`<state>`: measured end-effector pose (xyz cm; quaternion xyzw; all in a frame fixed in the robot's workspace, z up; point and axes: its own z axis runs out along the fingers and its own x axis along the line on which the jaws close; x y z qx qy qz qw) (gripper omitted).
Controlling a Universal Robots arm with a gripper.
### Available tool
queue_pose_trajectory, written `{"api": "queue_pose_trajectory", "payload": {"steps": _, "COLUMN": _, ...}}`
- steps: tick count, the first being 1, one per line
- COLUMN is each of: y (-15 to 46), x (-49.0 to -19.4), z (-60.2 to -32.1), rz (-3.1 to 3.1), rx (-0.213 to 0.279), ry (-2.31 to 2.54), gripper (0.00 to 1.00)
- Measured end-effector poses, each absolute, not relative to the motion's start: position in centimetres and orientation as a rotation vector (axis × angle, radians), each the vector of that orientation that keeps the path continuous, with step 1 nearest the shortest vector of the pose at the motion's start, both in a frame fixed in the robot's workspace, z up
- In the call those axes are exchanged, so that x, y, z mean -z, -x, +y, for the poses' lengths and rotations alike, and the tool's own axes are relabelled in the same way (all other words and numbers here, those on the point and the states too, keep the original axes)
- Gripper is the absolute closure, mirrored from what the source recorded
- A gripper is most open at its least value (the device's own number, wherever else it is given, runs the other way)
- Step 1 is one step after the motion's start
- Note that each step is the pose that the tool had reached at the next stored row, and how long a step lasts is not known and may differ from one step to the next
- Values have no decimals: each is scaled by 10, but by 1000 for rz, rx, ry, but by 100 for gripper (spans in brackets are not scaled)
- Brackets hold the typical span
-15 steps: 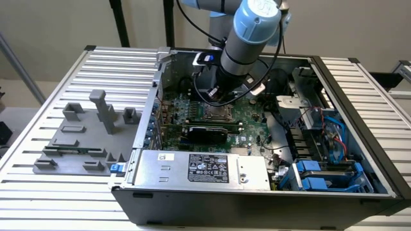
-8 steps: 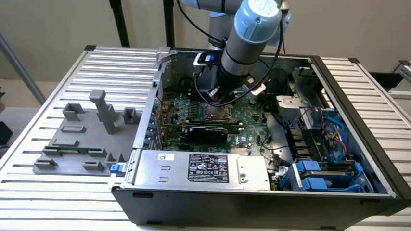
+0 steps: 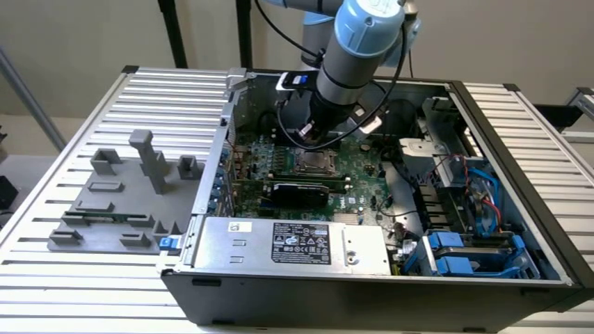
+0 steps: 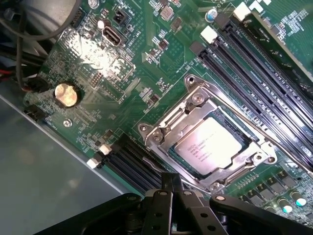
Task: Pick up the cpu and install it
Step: 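Install the first cpu locking lever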
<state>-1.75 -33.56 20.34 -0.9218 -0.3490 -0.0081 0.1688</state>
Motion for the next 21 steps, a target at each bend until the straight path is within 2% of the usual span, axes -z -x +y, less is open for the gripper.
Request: {"api": "queue_pose_trajectory", "payload": {"steps": 21, "y": 19, "x": -201, "z": -332, "rz": -993, "rx": 27, "ry": 2622, "gripper": 89}}
